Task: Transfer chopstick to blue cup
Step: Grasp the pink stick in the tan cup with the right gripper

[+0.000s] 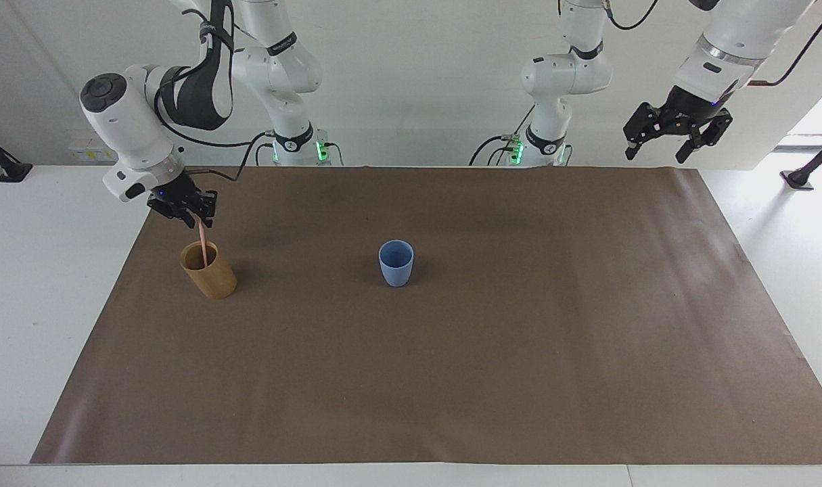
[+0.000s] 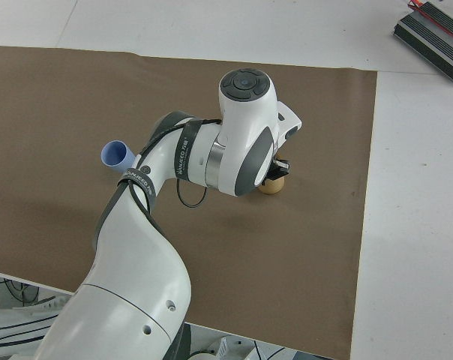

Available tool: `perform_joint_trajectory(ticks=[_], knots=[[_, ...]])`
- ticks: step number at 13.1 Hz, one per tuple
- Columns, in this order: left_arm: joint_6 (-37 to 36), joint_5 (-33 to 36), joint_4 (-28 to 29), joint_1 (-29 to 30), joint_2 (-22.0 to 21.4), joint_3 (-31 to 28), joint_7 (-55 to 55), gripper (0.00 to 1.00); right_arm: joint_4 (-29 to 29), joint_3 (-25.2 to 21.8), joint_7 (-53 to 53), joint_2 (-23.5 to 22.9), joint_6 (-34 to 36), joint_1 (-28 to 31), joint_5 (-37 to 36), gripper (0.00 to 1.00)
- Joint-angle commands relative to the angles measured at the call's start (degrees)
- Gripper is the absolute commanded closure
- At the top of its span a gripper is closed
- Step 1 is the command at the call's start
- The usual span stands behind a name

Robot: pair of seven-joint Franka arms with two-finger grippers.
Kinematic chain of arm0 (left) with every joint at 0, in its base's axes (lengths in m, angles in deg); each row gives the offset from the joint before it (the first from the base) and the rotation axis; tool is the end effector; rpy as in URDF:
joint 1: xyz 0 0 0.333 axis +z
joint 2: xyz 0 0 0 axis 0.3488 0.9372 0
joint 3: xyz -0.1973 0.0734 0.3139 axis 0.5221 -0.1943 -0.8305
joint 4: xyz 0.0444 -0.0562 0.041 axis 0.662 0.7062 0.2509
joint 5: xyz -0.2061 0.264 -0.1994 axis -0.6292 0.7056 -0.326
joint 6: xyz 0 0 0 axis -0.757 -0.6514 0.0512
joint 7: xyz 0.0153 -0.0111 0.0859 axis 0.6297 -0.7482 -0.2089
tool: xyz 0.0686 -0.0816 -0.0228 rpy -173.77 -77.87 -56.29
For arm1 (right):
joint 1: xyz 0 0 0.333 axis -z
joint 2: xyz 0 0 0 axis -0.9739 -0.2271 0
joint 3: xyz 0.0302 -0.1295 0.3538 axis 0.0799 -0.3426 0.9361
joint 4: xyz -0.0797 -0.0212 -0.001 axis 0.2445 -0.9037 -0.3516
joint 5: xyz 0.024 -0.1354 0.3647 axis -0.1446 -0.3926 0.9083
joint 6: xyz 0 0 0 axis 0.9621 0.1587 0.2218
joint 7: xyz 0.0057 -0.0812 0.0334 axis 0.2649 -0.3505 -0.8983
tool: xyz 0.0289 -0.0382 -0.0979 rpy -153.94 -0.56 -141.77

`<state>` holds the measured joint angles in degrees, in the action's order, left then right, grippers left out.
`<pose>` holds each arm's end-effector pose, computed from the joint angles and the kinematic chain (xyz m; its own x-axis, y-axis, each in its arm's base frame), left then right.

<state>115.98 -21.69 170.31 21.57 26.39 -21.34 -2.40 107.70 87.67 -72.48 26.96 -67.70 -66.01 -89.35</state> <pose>0.4906 -0.0479 0.7317 0.9935 -0.1126 0.0144 -0.1131 -0.9927 0.0428 0.4936 -0.0990 0.5209 0.9977 0.0496 -0.0463 0.0491 -0.9987 -0.0102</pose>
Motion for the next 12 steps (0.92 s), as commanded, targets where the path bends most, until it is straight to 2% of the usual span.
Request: perform_joint_trajectory(ticks=[1, 3, 7, 10, 12], knots=[[-3.8, -0.7, 0.1, 1.0, -0.8, 0.5, 0.5, 0.0, -4.5, 0.4, 1.3, -0.7, 1.9, 0.1, 1.0, 1.0], [-6.0, -0.7, -0.3, 0.9, -0.7, 0.5, 0.4, 0.0, -7.5, 1.1, 5.2, -0.6, 4.1, -0.1, 1.0, 1.0], [-6.0, -0.7, -0.4, 1.0, -0.7, 0.4, 0.4, 0.0, -16.3, 4.2, 15.5, -0.6, 16.4, -0.3, 0.6, 1.0], [-5.9, -0.7, -0.4, 1.0, -0.7, 0.4, 0.4, 0.0, -20.2, 4.5, 24.2, -0.5, 23.8, -3.4, 0.2, 1.0], [-6.0, -0.7, -0.4, 1.0, -0.7, 0.4, 0.5, 0.0, -22.7, 4.5, 26.2, -0.9, 26.4, -5.9, -3.4, 1.0]])
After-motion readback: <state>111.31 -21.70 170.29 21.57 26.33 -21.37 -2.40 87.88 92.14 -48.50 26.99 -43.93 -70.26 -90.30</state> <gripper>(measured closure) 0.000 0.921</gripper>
